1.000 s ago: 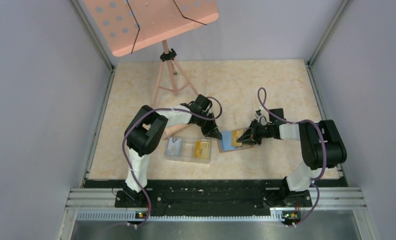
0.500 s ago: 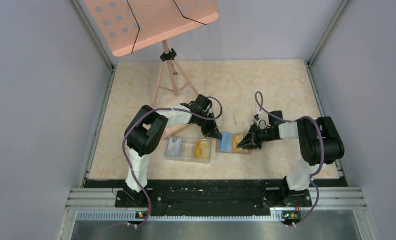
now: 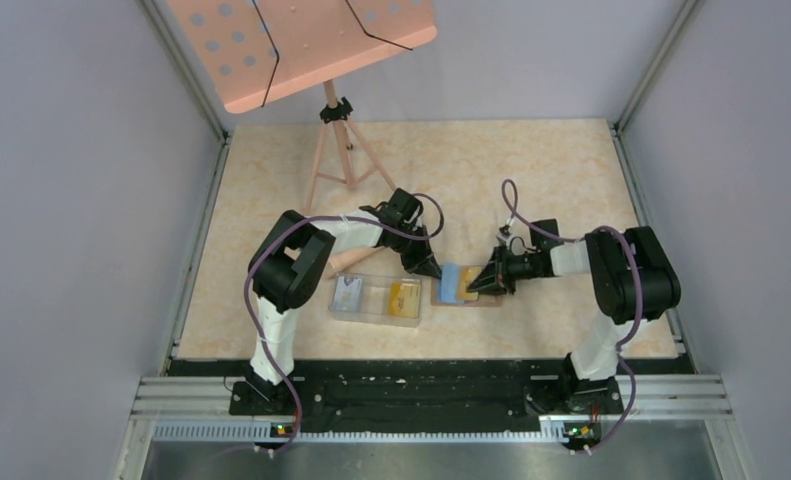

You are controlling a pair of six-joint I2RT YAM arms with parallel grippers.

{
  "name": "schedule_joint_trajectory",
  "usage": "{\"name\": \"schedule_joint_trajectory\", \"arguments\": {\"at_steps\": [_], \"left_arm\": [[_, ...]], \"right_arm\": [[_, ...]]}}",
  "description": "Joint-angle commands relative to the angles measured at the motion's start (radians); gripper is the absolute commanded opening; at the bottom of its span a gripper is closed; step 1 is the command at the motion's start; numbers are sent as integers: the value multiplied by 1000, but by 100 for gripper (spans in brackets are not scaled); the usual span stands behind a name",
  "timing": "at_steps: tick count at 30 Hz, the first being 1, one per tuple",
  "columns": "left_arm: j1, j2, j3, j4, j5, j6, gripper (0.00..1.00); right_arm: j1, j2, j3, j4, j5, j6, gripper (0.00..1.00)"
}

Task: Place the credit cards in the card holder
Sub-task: Insert the credit card into the card holder.

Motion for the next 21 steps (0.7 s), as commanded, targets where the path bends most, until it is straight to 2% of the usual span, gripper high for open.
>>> {"name": "schedule_joint_trajectory", "arguments": {"at_steps": [1, 4, 6, 14, 21], "left_arm": [[2, 0, 25, -21, -10, 24, 0], [2, 2, 24, -21, -7, 25, 0], [2, 3, 24, -21, -6, 25, 0], [1, 4, 36, -28, -6, 30, 0], [1, 8, 43, -39, -8, 39, 0]], "right_arm": [[18, 17, 55, 58, -14, -7, 5], [20, 35, 85, 0, 9, -58, 7], [22, 48, 111, -101, 43, -111, 9], [75, -65, 207, -413, 334, -240, 42], [129, -86, 267, -501, 465, -242, 50]]}}
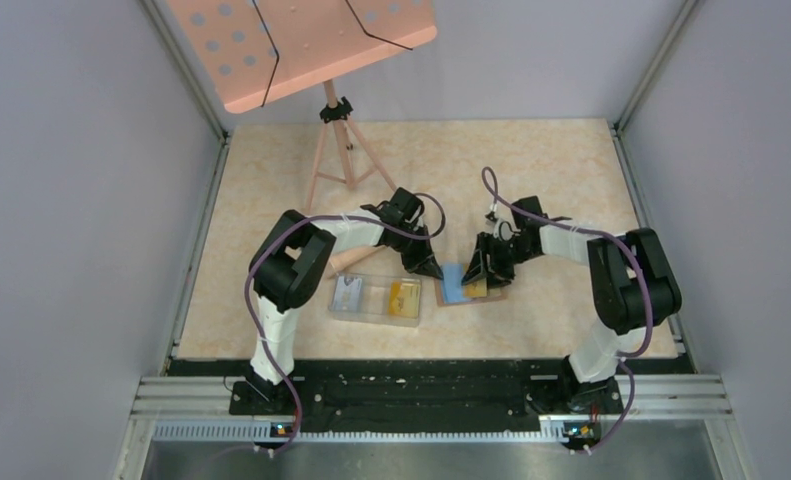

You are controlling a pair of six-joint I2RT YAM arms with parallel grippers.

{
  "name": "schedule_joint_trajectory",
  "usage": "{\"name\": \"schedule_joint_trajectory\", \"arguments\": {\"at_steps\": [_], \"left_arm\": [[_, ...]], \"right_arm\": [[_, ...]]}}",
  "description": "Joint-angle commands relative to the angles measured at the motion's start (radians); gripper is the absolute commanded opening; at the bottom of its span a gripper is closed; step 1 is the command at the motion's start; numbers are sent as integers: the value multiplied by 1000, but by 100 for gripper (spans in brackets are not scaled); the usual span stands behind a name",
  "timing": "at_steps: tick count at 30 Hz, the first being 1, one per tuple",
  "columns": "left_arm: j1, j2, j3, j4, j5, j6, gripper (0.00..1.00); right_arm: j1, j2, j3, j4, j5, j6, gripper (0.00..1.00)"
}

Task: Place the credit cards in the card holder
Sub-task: Insert the credit card into the card holder.

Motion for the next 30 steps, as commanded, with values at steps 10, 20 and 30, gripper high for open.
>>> {"name": "schedule_joint_trajectory", "arguments": {"at_steps": [10, 20, 30], "left_arm": [[-1, 13, 39, -31, -9, 32, 0], [-3, 19, 45, -38, -4, 39, 0], [-9, 38, 78, -79, -10, 64, 0]], "right_arm": [[38, -49, 102, -177, 292, -70, 56], [38, -27, 99, -128, 250, -85, 57], [39, 29, 117, -127, 189, -155, 47]]}}
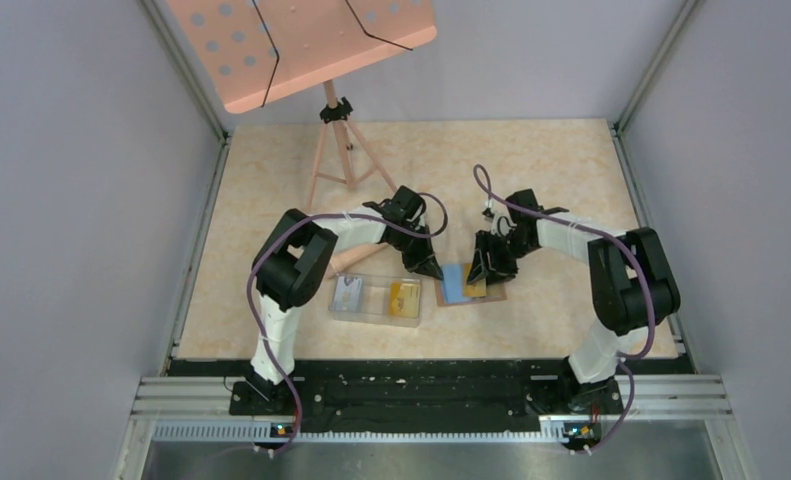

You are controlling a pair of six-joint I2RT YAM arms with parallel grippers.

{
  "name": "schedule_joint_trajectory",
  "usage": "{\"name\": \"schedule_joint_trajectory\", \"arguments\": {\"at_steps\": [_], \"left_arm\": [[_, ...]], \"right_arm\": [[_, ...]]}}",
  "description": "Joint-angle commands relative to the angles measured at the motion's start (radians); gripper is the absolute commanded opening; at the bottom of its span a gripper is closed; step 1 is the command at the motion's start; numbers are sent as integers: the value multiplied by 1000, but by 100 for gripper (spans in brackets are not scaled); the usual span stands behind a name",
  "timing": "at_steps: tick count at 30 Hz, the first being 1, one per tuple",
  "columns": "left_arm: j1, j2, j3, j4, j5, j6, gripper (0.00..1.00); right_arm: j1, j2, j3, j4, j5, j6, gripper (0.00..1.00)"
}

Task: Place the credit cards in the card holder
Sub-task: Insert the credit card into the card holder.

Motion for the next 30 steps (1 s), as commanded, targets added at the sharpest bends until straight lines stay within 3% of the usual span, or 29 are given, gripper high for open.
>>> {"name": "schedule_joint_trajectory", "arguments": {"at_steps": [1, 8, 12, 30], "left_arm": [[-6, 16, 38, -28, -21, 30, 0], [-5, 22, 41, -36, -20, 36, 0], [-6, 20, 40, -39, -21, 40, 0], [-5, 33, 59, -82, -46, 76, 0]], "right_arm": [[2, 34, 19, 26, 23, -51, 42], [0, -2, -30, 52, 11, -19, 11], [0, -16, -53, 54, -7, -4, 0], [-44, 4, -31, -24, -42, 10, 0]]}}
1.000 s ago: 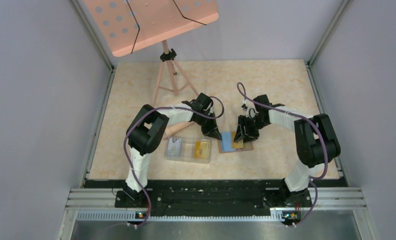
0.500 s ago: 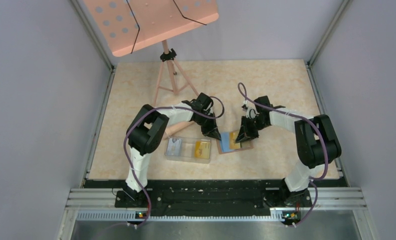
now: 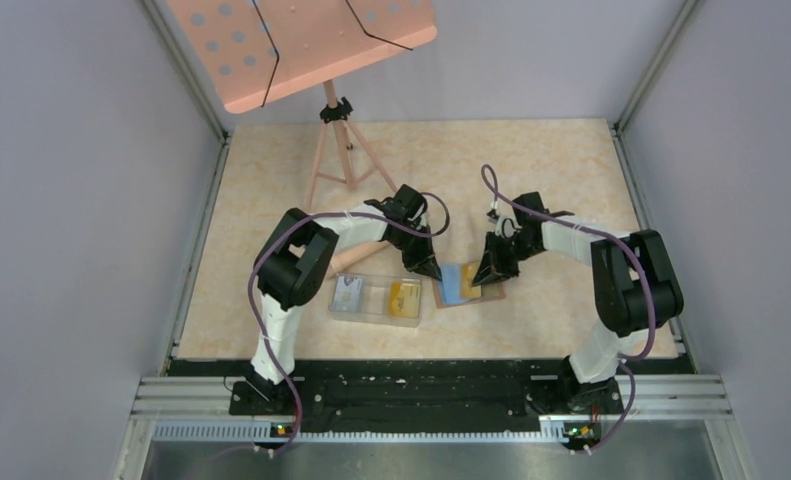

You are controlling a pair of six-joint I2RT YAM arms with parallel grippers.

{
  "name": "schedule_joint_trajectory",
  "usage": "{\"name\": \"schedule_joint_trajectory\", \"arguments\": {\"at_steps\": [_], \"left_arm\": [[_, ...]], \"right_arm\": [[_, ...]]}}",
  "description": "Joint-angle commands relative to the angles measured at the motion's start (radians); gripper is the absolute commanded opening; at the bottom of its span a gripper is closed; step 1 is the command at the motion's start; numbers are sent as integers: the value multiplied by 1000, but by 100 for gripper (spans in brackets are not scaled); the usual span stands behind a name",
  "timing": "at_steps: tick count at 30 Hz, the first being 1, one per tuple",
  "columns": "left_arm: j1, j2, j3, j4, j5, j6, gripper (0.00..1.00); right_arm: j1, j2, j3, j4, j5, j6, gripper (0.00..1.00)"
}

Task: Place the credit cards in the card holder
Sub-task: Insert the credit card into the card holder.

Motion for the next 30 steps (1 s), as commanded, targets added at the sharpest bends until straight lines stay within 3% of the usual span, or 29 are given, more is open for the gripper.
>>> {"name": "schedule_joint_trajectory", "arguments": {"at_steps": [1, 23, 30], "left_arm": [[-4, 21, 27, -27, -41, 30, 0], [-5, 41, 53, -82, -62, 74, 0], [-7, 46, 58, -92, -63, 82, 0]], "right_arm": [[-10, 11, 7, -63, 40, -14, 0], [-17, 143, 65, -69, -183, -94, 0], [-17, 170, 95, -87, -183, -106, 0]]}}
